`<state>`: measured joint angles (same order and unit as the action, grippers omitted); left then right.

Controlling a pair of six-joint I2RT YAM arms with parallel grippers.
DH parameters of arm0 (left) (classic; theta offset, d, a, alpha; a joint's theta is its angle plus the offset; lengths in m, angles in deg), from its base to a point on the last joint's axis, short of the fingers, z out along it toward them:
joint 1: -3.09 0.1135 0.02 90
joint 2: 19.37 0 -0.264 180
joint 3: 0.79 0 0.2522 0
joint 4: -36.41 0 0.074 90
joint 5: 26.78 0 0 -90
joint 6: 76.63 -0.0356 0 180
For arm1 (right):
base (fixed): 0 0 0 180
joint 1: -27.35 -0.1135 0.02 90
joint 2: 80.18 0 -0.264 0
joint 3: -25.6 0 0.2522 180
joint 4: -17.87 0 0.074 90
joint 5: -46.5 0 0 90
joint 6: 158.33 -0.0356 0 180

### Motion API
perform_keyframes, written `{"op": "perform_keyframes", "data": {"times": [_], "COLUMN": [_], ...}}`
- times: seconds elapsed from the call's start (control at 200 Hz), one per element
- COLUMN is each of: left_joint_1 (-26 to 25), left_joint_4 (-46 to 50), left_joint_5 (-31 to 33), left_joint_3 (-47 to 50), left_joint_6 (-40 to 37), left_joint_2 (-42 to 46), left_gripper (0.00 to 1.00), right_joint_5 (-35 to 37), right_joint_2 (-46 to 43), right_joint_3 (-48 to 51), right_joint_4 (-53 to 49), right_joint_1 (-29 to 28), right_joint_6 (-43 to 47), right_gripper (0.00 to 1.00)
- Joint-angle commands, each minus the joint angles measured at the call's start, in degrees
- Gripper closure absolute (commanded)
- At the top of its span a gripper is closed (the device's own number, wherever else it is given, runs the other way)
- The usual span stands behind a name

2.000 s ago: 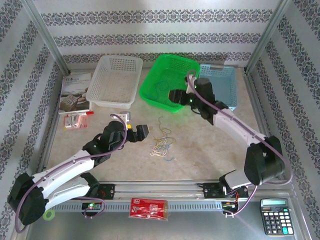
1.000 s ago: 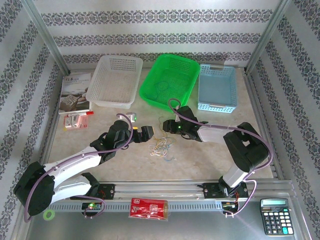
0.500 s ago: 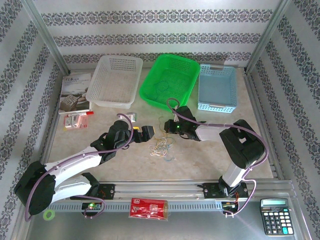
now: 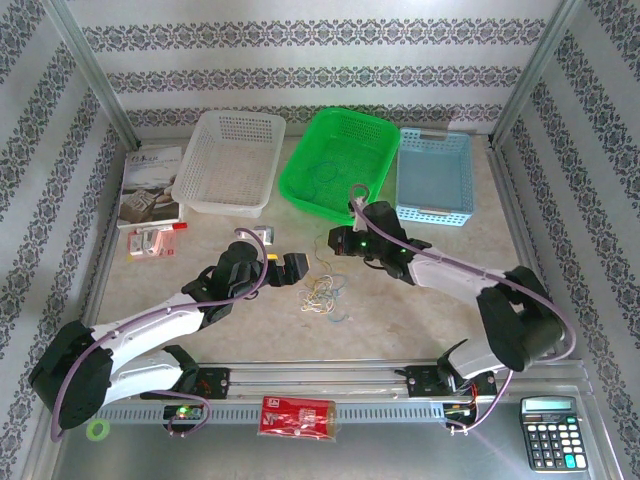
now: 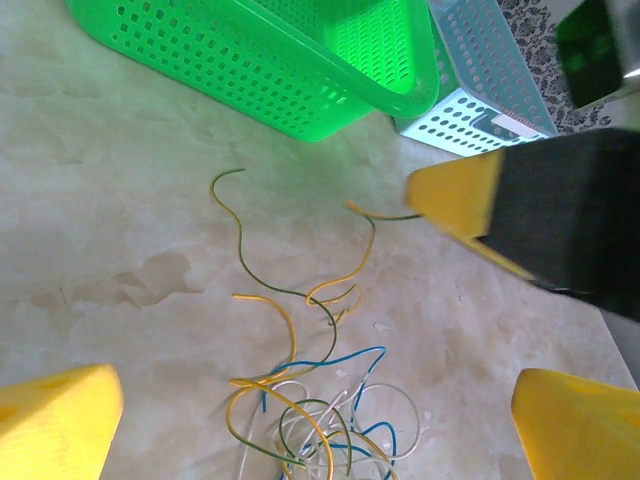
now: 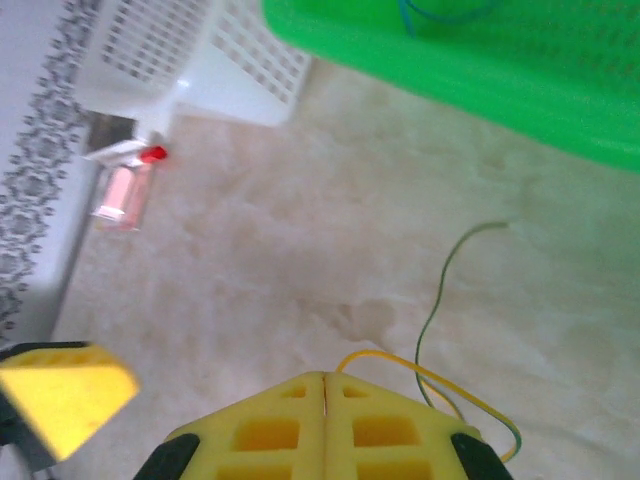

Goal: Untangle the cables

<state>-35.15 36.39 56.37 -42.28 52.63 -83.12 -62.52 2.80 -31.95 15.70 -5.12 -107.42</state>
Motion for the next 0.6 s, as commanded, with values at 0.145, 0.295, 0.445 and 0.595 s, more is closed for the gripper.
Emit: {"op": "perform_keyframes", "data": {"times": [0.145,0.295,0.445,0.595], "left_joint_1": [0.45,0.43,0.40,0.25], "left_joint_4": [-7.29,-10.30,-11.66,-12.33], "left_joint_5": [0.22,-1.48,-4.01,-6.10], "left_joint_3": [3.01,3.01,1.38,-0.73], "left_joint_6": [-4.46,-8.17,-11.75,-13.07], "left_joint_2": [2.11,1.57,-0.93,-5.63], "left_gripper": [0.00,0.00,0.00,0.00], "right_joint_5": [-1.85,-3.61,-4.44,-4.44], "right_joint_2": [-8.17,-10.20,-11.29,-12.21], "right_joint_3": [-2.36,-3.36,-4.15,-4.69], "right_joint_4": [-3.79,-3.94,-4.43,-4.78], "right_joint_1": [0.17,0.03,-0.69,-1.51], "right_joint_6": [-0.34,-1.55,-2.03,-2.40], "right_gripper": [1.00,1.00,1.00,1.00]}}
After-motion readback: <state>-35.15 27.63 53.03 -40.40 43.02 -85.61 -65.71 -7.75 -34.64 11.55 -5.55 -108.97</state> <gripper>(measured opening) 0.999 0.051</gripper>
